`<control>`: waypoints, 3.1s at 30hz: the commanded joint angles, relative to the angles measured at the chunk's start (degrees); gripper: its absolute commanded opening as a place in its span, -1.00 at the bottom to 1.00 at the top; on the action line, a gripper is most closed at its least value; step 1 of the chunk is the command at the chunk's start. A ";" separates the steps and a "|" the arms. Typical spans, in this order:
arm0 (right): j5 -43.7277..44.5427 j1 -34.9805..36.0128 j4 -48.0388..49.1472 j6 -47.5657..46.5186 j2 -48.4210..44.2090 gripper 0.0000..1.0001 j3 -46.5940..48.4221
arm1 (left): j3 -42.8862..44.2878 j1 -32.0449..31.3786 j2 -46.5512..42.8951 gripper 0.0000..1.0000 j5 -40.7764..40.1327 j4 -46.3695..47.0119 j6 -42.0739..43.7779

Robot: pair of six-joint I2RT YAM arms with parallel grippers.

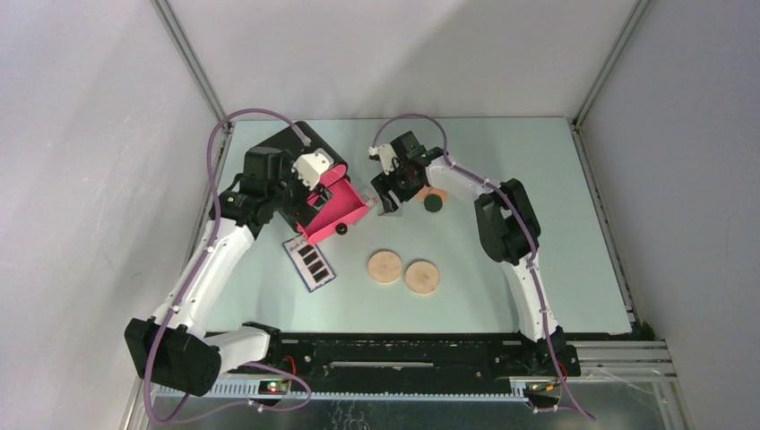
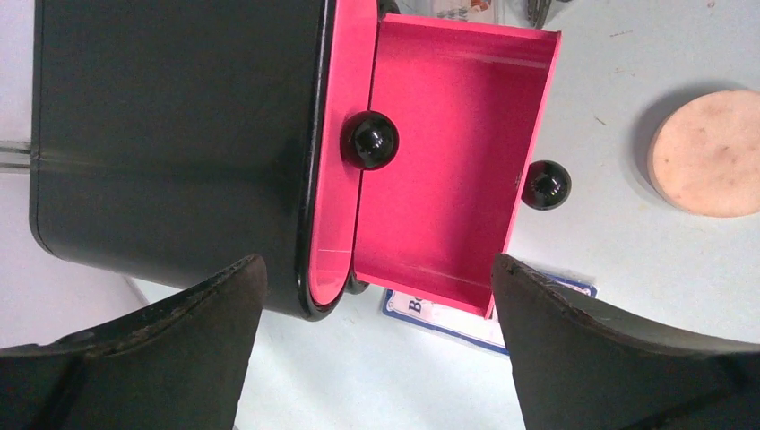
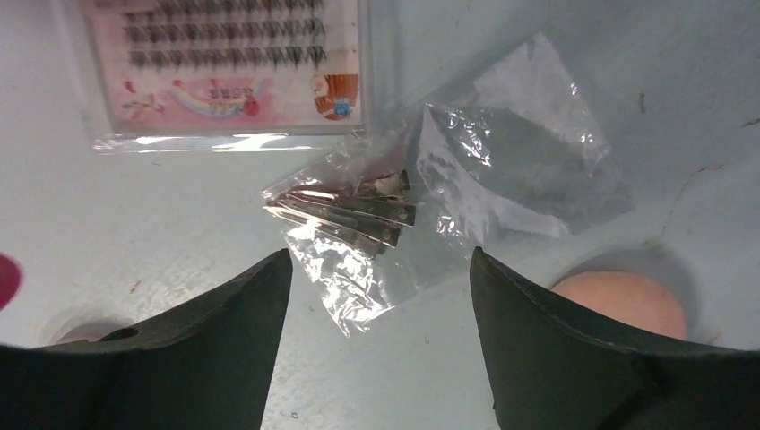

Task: Organize the makeup
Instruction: Pick up the makeup from the center of the board, then place the makeup in the drawer.

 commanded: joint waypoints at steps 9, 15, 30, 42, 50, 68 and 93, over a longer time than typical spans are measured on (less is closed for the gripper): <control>8.53 2.18 0.91 -1.56 0.47 0.10 -2.42 | 2.36 1.39 -2.81 1.00 -1.10 3.03 -2.19; 9.95 2.19 0.89 -3.42 -3.13 -0.56 -5.58 | 2.42 1.64 -2.65 1.00 -2.47 3.75 -2.63; -5.47 1.63 -9.42 -13.50 -25.74 -1.00 -7.80 | 6.64 6.96 -2.00 1.00 -1.49 5.30 -9.02; -13.56 6.71 -15.98 -4.39 -17.59 -0.98 7.98 | 9.36 10.40 -4.27 1.00 -9.38 7.61 -14.79; -13.83 11.05 -18.05 0.67 -8.94 -0.96 17.47 | 8.27 11.23 -5.68 1.00 -12.18 8.72 -16.25; -13.21 14.60 -18.21 8.04 1.64 -0.88 26.36 | 6.75 11.28 -6.75 0.99 -10.42 8.84 -15.91; -6.07 15.08 -10.73 9.60 7.36 -0.34 31.58 | 5.84 11.23 -6.32 1.00 -12.14 9.61 -15.12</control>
